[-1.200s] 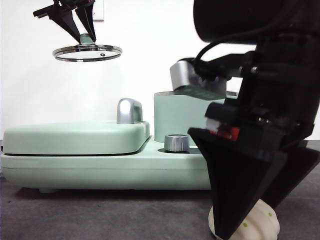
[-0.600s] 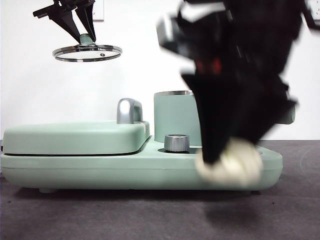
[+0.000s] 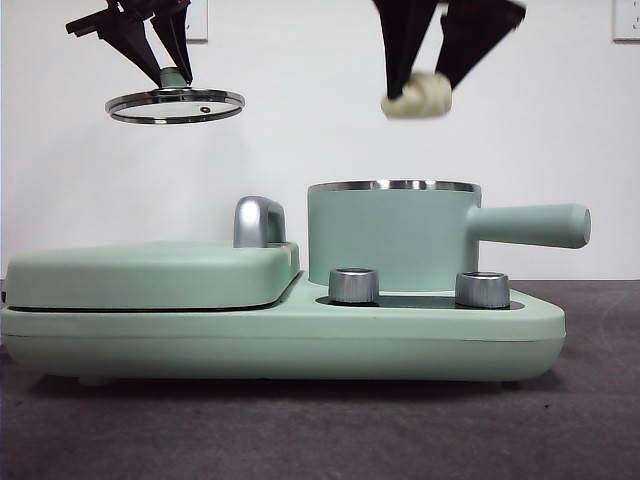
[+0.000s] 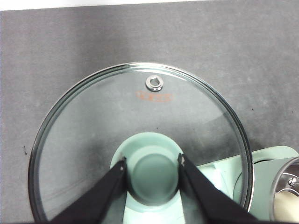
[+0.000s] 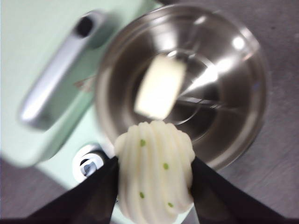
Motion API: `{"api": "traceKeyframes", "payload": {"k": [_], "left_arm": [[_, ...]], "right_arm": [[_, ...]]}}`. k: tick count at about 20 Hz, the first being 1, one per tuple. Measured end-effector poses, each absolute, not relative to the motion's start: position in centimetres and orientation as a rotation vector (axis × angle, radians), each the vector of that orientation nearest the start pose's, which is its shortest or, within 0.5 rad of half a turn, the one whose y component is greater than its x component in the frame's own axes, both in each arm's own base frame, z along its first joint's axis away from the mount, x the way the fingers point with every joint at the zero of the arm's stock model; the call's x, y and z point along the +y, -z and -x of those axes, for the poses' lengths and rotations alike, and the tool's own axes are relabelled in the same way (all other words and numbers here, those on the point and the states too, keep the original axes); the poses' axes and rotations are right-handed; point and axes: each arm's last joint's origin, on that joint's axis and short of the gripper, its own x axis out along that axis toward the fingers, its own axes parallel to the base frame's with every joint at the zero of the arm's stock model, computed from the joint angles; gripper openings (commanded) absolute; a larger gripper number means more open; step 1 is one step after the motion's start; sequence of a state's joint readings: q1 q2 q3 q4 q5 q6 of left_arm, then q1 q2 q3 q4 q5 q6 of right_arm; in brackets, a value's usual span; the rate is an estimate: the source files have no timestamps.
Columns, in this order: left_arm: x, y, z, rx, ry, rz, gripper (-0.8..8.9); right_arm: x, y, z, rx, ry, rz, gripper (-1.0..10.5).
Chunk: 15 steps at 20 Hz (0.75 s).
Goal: Put the buns in a small steamer
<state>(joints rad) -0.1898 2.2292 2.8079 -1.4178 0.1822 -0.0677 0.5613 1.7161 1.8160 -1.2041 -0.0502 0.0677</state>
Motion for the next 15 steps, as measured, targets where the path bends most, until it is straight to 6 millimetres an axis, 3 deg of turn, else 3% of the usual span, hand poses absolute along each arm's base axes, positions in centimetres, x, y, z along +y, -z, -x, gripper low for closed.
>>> {"api": "traceKeyframes", "payload": {"k": [6,10,15], "left_arm": [[-8.6,-42.5,-40.9,0.855,0.326,0.058,0.23],[-8.6,-42.5,-40.9,0.855,0.326,0.058,0.23],[-8.6,-42.5,-40.9,0.855,0.326,0.058,0.23]], "right_arm": [[18.0,-31.9,-33.8,1.198,-0.457,0.253,2.1],[18.1,-30.0,-34.9,1.24,-0.446,0.279,2.1],[18.3,-29.1,-35.4,1.254,-0.441,0.308,2.1]]}}
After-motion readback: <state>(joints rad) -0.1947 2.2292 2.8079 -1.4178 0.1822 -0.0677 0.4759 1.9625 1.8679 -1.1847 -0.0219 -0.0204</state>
